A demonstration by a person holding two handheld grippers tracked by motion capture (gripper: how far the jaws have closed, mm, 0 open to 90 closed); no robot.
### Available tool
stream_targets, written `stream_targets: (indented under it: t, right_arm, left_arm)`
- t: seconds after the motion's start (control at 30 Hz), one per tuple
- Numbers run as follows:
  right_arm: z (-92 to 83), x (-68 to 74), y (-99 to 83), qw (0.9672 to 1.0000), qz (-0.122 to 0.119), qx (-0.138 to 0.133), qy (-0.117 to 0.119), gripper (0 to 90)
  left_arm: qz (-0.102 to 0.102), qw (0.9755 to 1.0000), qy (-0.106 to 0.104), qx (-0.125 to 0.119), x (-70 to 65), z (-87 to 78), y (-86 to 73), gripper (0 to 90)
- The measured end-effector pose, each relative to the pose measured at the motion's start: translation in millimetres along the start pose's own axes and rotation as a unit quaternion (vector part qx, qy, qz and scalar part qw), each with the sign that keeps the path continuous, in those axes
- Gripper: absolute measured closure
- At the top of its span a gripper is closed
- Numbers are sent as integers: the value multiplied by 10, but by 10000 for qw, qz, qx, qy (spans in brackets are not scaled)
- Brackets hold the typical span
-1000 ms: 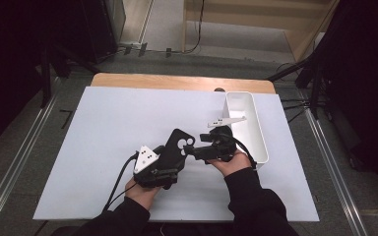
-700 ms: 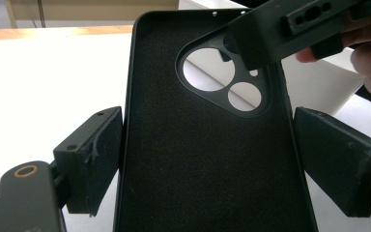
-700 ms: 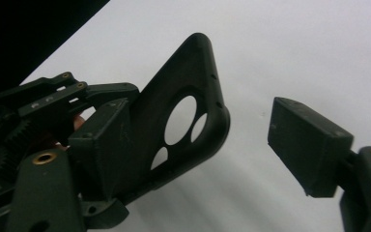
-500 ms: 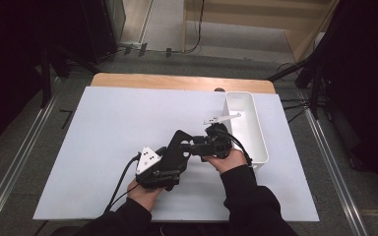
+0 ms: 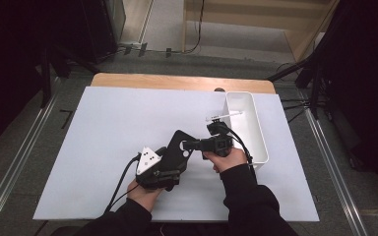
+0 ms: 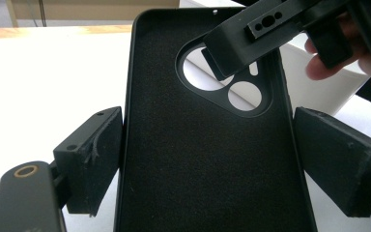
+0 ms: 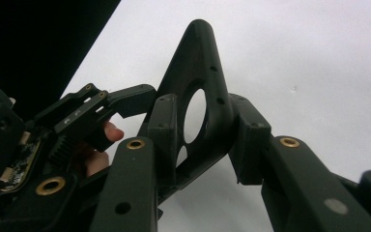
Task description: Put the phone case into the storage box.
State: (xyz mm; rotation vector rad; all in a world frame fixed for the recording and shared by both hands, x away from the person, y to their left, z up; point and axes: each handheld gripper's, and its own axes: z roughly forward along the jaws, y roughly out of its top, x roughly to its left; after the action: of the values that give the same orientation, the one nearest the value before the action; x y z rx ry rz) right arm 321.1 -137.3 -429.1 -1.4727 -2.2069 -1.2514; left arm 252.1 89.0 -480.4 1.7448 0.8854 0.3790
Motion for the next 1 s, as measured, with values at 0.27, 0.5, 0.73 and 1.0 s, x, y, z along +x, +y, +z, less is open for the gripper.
stream_targets:
  t: [0.27,0.5,0.73,1.0]
  right_arm:
    - [-22,-1,14,9999,88,56,104,687]
    - [-41,-5,22,9995,196,111,207,708]
    - [-64,13,29,9993,211,137,283,724]
    - [-72,9,33,9990,222,126,369,733]
  left_arm:
    - [65,10000,30,17,-19,-7,0,131]
    - [131,9999,47,30,-24,0,-7,132]
    - [130,9999,-1,25,-28,4,-7,131]
    - [114,9999,-75,85,-13,13,-4,129]
